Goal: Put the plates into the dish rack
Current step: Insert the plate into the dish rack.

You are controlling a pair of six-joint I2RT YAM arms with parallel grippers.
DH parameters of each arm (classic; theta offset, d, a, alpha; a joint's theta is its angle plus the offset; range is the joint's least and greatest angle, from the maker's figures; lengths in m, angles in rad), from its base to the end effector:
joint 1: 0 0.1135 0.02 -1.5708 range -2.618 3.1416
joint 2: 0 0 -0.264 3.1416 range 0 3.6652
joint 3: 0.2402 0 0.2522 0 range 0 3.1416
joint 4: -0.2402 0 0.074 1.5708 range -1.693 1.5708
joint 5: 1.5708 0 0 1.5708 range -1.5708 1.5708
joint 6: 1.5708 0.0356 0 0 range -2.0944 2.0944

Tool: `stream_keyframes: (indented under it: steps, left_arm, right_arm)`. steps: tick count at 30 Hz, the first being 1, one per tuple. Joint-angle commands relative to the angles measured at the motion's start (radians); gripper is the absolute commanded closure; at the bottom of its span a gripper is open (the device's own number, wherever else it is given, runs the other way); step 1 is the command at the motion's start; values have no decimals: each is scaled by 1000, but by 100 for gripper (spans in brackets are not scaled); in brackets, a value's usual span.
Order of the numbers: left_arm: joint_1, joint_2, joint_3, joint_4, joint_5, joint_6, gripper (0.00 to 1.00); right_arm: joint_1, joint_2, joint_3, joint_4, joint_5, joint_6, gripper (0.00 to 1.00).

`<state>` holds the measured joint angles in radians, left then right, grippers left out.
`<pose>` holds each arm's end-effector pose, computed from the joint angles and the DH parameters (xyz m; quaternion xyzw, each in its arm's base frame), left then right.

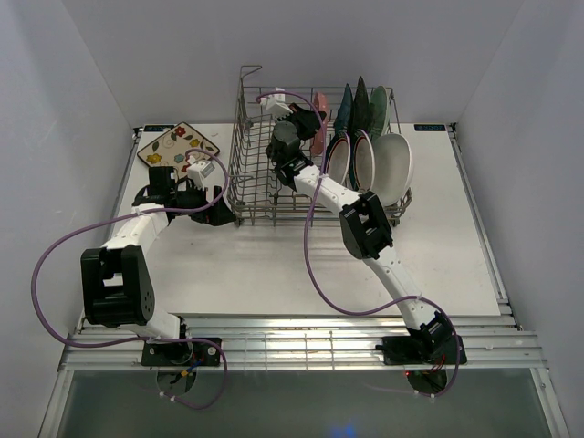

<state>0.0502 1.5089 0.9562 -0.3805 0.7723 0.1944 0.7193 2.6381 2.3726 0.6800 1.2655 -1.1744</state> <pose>0.3037 -0.0096 0.2195 0.1811 0.8689 -0.3196 0.3318 0.4594 0.3572 0.2686 -0.0683 0.6594 -0.4672 0.5850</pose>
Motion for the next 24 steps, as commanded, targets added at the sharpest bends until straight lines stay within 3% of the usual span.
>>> stream_keyframes:
  steps: [1,10,24]
  left_arm:
    - [-4,-53,-4,17,8,11,2]
    - [-3,-61,-10,17,4,11,2]
    - [-4,-49,-2,17,7,11,2]
  right_arm:
    - [-7,-9,16,61,25,42,92]
    - [-17,-18,8,84,89,-8,92]
    - [-55,5,54,18,29,42,92]
